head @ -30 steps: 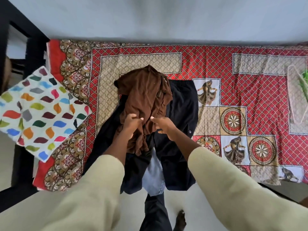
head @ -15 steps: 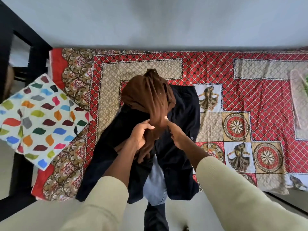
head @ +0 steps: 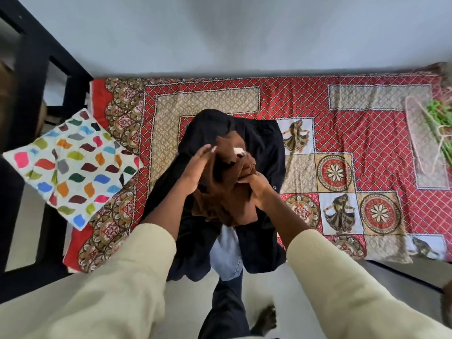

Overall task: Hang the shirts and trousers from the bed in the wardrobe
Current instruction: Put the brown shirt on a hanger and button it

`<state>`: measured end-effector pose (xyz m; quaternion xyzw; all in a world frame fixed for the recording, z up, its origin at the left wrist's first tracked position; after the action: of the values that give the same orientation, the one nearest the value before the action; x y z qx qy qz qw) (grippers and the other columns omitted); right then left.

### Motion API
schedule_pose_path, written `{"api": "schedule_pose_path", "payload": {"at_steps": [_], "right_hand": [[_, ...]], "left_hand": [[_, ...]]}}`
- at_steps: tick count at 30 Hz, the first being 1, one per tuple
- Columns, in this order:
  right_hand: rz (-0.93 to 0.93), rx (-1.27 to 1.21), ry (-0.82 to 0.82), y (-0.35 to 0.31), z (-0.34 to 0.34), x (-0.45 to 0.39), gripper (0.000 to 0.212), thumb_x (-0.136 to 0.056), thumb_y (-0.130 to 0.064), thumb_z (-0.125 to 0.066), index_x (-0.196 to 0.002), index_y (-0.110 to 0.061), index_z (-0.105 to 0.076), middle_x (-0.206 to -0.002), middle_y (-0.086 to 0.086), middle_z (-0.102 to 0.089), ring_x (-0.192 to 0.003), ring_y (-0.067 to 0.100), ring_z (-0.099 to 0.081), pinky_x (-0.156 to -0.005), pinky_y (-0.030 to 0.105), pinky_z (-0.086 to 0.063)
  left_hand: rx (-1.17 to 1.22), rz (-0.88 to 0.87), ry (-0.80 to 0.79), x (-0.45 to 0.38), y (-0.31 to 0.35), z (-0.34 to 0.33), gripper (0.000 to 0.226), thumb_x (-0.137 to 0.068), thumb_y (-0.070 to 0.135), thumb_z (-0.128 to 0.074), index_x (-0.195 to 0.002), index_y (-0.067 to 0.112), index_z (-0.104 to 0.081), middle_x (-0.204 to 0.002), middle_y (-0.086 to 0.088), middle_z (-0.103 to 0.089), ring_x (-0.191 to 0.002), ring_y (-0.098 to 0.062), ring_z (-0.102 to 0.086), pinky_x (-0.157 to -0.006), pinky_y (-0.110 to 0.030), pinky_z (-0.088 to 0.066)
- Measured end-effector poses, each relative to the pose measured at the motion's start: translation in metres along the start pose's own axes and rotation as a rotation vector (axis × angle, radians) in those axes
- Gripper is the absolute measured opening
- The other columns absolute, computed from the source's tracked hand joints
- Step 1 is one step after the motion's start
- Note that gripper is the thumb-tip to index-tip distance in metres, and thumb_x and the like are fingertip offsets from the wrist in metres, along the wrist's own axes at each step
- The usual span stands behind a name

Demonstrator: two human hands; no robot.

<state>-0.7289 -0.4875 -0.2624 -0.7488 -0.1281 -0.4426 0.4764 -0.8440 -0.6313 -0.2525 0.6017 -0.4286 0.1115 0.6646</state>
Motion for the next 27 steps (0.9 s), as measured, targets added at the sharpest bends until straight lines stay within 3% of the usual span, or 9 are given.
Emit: {"api": "schedule_pose_path", "payload": {"at_steps": [4,8,11,13,15,19,23,25,27], "right_hand": [[0.173,-0.002,0.202,-0.018,0.028,0.063,0.024,-0.068,0.0,-0.068,-0.089,-0.012,-0.073,-0.085,0.01,-0.072,-0.084,0.027,-0.067,-0.076,0.031,-0.056],[0.344,-0.022,0.396,-0.028,0.061,0.134,0.026,-0.083,0.008,-0.051,-0.094,-0.01,-0.066,-0.073,0.001,-0.063,-0.065,0.013,-0.057,-0.046,0.015,-0.045],[0.439,-0.018,0.393,-0.023,0.076,0.191,0.033,-0.08,0.007,-0.049,-0.104,-0.01,-0.063,-0.082,0.005,-0.067,-0.073,0.017,-0.064,-0.053,0.02,-0.054],[0.497,0.003,0.377,-0.013,0.093,0.235,0.039,-0.075,0.005,-0.053,-0.11,-0.01,-0.062,-0.091,0.008,-0.069,-0.081,0.021,-0.068,-0.062,0.03,-0.059],[0.55,0.097,0.336,-0.005,0.108,0.277,0.033,-0.074,0.003,-0.059,-0.104,-0.01,-0.061,-0.086,0.005,-0.068,-0.077,0.019,-0.066,-0.056,0.025,-0.053],[0.496,0.215,0.129,0.034,0.138,0.356,0.023,-0.082,-0.009,-0.07,-0.101,-0.015,-0.058,-0.09,0.0,-0.065,-0.088,0.022,-0.065,-0.059,0.019,-0.048],[0.335,0.62,-0.072,0.054,0.171,0.418,0.043,-0.09,-0.032,-0.07,-0.129,-0.023,-0.056,-0.121,-0.005,-0.058,-0.115,0.023,-0.057,-0.088,0.027,-0.048],[0.248,0.81,0.076,0.053,0.206,0.439,0.025,-0.094,-0.027,-0.064,-0.117,-0.018,-0.061,-0.108,0.007,-0.063,-0.089,0.021,-0.062,-0.067,0.022,-0.05],[0.34,0.888,0.438,0.028,0.246,0.457,0.012,-0.09,-0.026,-0.064,-0.09,-0.014,-0.06,-0.088,0.006,-0.061,-0.066,0.014,-0.054,-0.057,0.021,-0.048]], "left_hand": [[-0.146,-0.12,-0.179,0.041,0.047,-0.069,0.072,-0.076,0.077,-0.057,-0.118,0.019,-0.069,-0.121,-0.004,-0.069,-0.118,-0.018,-0.062,-0.1,-0.029,-0.046],[-0.584,-0.262,0.081,0.082,0.056,-0.106,0.057,-0.074,0.052,-0.078,-0.119,0.019,-0.064,-0.112,0.0,-0.068,-0.103,-0.018,-0.064,-0.091,-0.035,-0.053],[-0.554,-0.32,0.021,0.135,0.058,-0.145,0.028,-0.084,0.027,-0.074,-0.109,0.017,-0.07,-0.101,-0.005,-0.072,-0.097,-0.024,-0.068,-0.09,-0.039,-0.056],[-0.424,-0.322,-0.127,0.184,0.059,-0.171,0.029,-0.08,0.02,-0.076,-0.108,0.013,-0.072,-0.103,-0.009,-0.074,-0.098,-0.029,-0.07,-0.093,-0.042,-0.055],[-0.38,-0.294,-0.297,0.228,0.061,-0.195,0.034,-0.074,0.015,-0.077,-0.108,0.009,-0.072,-0.104,-0.014,-0.073,-0.097,-0.033,-0.069,-0.093,-0.045,-0.055],[-0.587,-0.317,-0.524,0.331,0.065,-0.252,0.032,-0.073,0.002,-0.066,-0.105,-0.002,-0.069,-0.103,-0.019,-0.072,-0.094,-0.033,-0.069,-0.088,-0.04,-0.057],[-1.036,-0.672,-0.223,0.409,0.09,-0.293,0.028,-0.067,-0.009,-0.055,-0.081,0.005,-0.074,-0.075,-0.007,-0.07,-0.075,-0.023,-0.064,-0.061,-0.023,-0.05],[-1.171,-0.84,-0.105,0.438,0.098,-0.312,0.031,-0.069,-0.007,-0.049,-0.081,0.009,-0.073,-0.08,-0.005,-0.069,-0.081,-0.021,-0.061,-0.062,-0.023,-0.047],[-1.17,-1.018,-0.038,0.464,0.104,-0.328,0.035,-0.068,-0.004,-0.048,-0.085,0.012,-0.074,-0.089,-0.005,-0.072,-0.088,-0.022,-0.063,-0.074,-0.029,-0.052]]}}
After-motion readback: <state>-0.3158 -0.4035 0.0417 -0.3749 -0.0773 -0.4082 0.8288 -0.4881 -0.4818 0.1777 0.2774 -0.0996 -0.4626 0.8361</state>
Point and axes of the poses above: each hand's wrist, its own x-axis away from the middle knuckle, its own z-axis out of the back of the hand, y = z × x, the point moved 8 cm from there along -x, towards the middle knuckle
